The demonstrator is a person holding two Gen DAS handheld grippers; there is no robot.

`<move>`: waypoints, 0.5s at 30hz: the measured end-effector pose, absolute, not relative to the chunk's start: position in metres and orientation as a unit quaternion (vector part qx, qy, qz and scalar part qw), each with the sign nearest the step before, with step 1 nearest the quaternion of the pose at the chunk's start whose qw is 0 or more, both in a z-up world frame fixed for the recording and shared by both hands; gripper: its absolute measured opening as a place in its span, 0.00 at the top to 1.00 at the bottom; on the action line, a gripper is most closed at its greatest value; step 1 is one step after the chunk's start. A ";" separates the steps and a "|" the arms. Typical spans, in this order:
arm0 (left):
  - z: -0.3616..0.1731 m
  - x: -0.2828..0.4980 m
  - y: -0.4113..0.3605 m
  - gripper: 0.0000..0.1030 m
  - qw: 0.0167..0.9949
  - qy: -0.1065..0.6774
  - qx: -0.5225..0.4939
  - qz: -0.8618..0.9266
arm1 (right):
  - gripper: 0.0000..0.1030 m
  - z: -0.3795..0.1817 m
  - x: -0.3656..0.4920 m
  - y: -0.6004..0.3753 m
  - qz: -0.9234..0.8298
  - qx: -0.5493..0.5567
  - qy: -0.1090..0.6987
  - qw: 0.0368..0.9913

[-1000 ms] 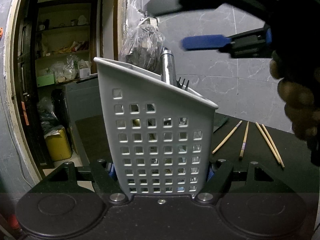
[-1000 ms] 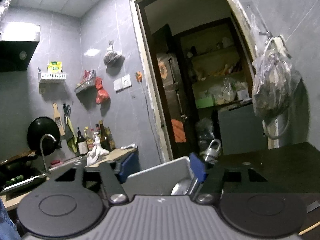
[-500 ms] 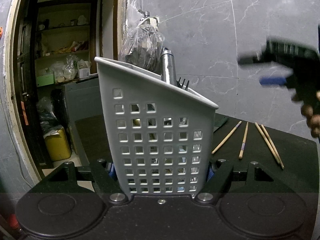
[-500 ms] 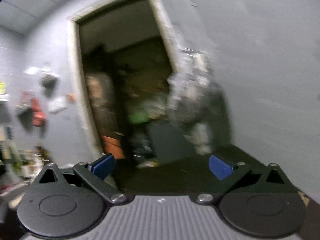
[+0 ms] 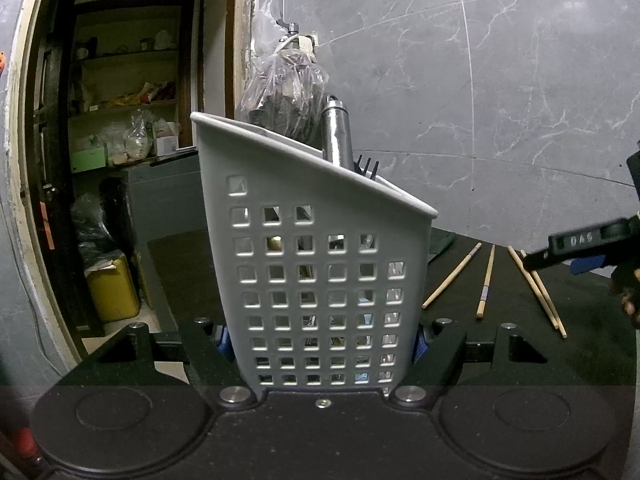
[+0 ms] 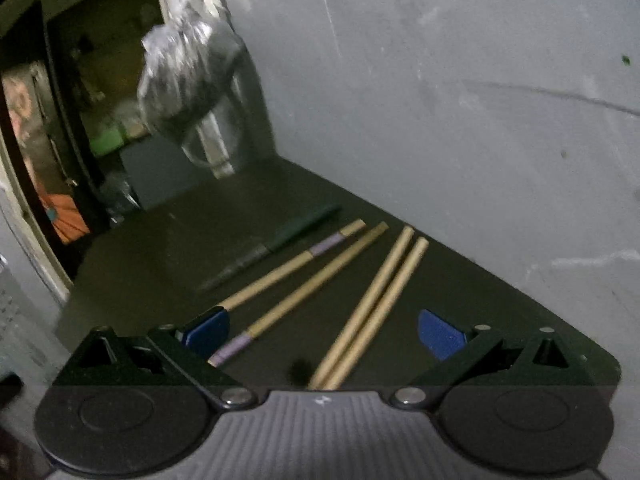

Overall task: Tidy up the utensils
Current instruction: 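Move the open right tool back over the wooden chopsticks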

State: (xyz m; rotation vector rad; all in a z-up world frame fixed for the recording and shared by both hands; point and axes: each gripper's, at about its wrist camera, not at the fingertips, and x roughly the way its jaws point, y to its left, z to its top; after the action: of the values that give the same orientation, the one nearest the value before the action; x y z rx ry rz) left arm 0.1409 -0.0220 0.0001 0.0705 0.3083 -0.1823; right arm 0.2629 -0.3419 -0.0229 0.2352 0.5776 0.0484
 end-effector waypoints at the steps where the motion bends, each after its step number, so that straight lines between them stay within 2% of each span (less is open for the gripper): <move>1: 0.000 0.141 -0.022 0.26 0.983 0.153 0.035 -0.091 | 0.00 -0.024 0.264 -0.340 0.020 0.110 0.289 0.951; 15: 0.000 0.141 -0.022 0.26 0.983 0.153 0.036 -0.090 | 0.00 -0.040 0.290 -0.332 -0.018 0.020 0.336 0.941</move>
State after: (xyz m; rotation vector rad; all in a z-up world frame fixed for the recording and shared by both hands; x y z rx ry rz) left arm 0.1407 -0.0219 0.0001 0.0714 0.3080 -0.1820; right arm 0.2898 -0.3321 -0.0399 0.0414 0.6854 -0.0360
